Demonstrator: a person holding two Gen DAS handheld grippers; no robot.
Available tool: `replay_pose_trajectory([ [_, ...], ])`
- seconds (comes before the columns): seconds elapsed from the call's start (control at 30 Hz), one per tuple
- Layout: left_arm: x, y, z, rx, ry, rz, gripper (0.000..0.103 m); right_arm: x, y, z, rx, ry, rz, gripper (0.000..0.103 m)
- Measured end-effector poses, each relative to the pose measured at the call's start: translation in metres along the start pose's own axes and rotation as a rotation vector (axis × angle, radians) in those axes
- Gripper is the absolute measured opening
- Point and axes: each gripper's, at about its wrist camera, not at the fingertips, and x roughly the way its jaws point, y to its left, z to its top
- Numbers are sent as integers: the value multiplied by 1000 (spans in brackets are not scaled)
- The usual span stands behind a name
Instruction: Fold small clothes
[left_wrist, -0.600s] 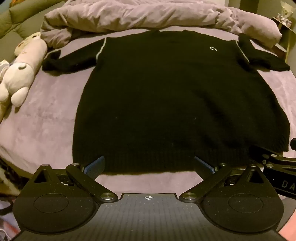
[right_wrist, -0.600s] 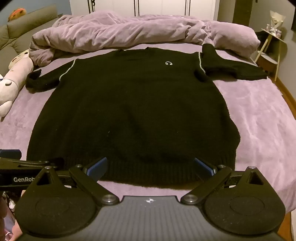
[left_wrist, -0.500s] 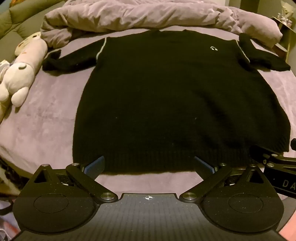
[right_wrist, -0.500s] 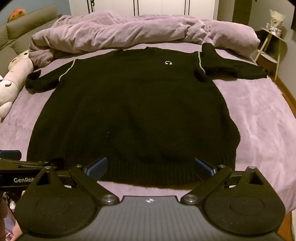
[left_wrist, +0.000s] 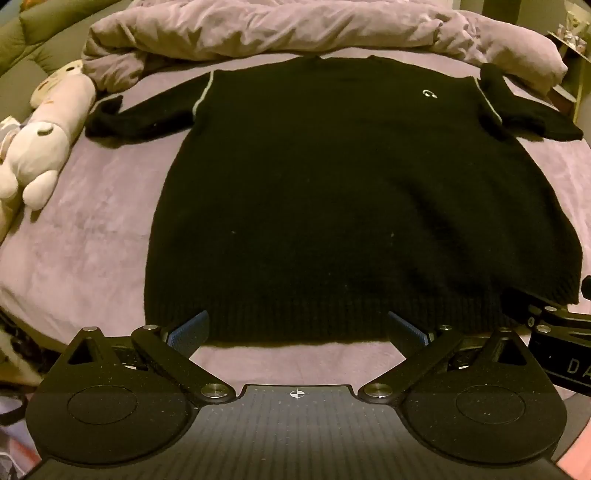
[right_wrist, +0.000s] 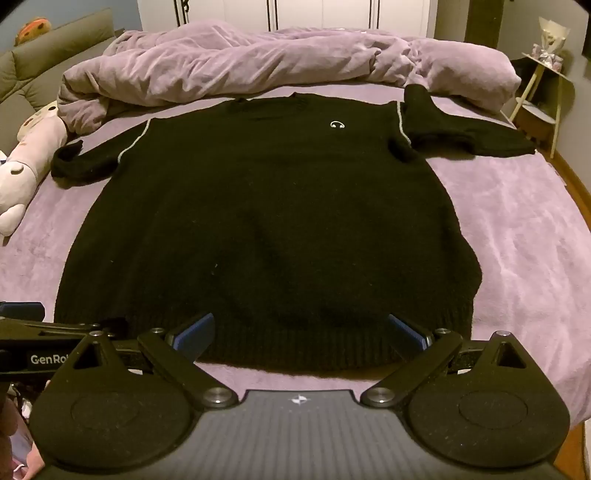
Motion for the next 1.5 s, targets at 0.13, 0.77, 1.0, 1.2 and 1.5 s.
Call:
replay_pose_trajectory([
  [0.13, 0, -1, 1, 1, 2, 2, 103, 0, 0, 0, 0, 0, 1, 99],
  [0.77, 0, 1, 0, -5, 3, -9, 103, -1, -1, -1, 2, -4, 4, 99],
  [1.0, 1, 2, -1, -9, 10, -13, 103, -1, -1, -1, 4, -3, 5, 99],
  [1.2, 5, 3, 1, -12, 18, -14, 103, 1, -2, -3, 4, 3, 6, 99],
  [1.5, 9, 2, 2, -16, 35, -15, 103, 8, -4, -2, 8, 18, 9, 99],
])
